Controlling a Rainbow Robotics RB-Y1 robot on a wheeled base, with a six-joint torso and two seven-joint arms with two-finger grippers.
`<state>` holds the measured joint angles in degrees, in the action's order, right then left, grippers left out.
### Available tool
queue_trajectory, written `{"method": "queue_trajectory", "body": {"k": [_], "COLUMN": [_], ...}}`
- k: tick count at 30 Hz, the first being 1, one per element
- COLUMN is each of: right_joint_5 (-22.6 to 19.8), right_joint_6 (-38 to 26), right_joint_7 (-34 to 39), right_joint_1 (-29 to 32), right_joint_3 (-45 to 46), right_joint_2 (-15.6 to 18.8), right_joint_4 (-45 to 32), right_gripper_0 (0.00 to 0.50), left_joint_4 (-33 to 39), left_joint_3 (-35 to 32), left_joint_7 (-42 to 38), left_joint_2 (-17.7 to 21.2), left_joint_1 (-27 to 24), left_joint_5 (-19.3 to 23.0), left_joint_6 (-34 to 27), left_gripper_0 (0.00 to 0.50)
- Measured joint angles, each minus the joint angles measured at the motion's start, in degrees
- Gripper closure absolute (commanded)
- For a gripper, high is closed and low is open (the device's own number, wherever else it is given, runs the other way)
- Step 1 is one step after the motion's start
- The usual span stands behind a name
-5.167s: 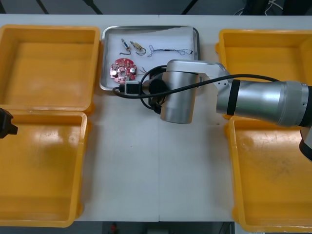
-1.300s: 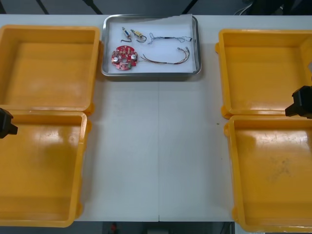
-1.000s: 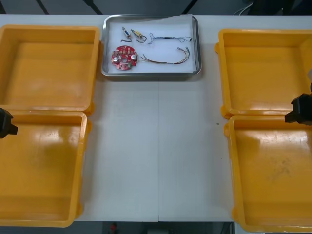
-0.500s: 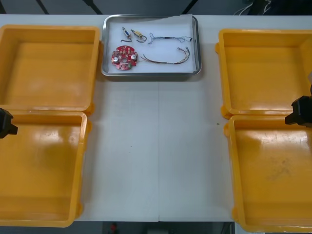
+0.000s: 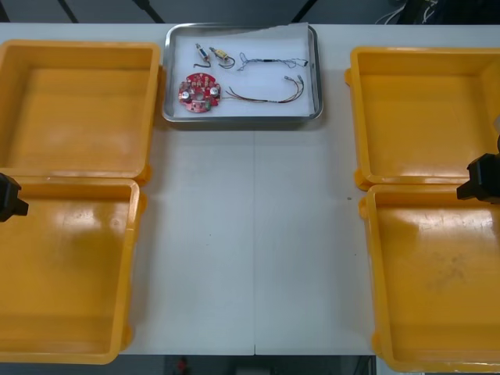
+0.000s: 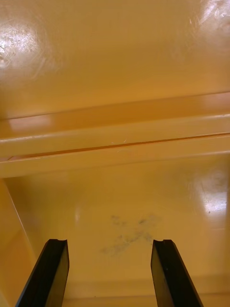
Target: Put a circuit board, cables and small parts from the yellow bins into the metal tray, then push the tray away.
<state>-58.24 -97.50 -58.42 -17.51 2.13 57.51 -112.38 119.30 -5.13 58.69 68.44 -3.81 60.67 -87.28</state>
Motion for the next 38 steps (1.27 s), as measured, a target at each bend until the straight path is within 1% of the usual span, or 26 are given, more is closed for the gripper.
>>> {"method": "queue_trajectory", "body": {"k": [38], "right_joint_5": [0.0], "right_joint_6": [0.0], "right_joint_7": [0.0], "right_joint_1": [0.0], "right_joint_3": [0.0], "right_joint_2": [0.0], "right_joint_4": [0.0], "right_gripper_0": [0.000], "left_joint_4": [0.0], "left_joint_3": [0.0], "left_joint_7": [0.0], "left_joint_2": [0.0], "left_joint_1": [0.0], "left_joint_5": [0.0], "left_joint_6": [0.0], "left_gripper_0": [0.000]}}
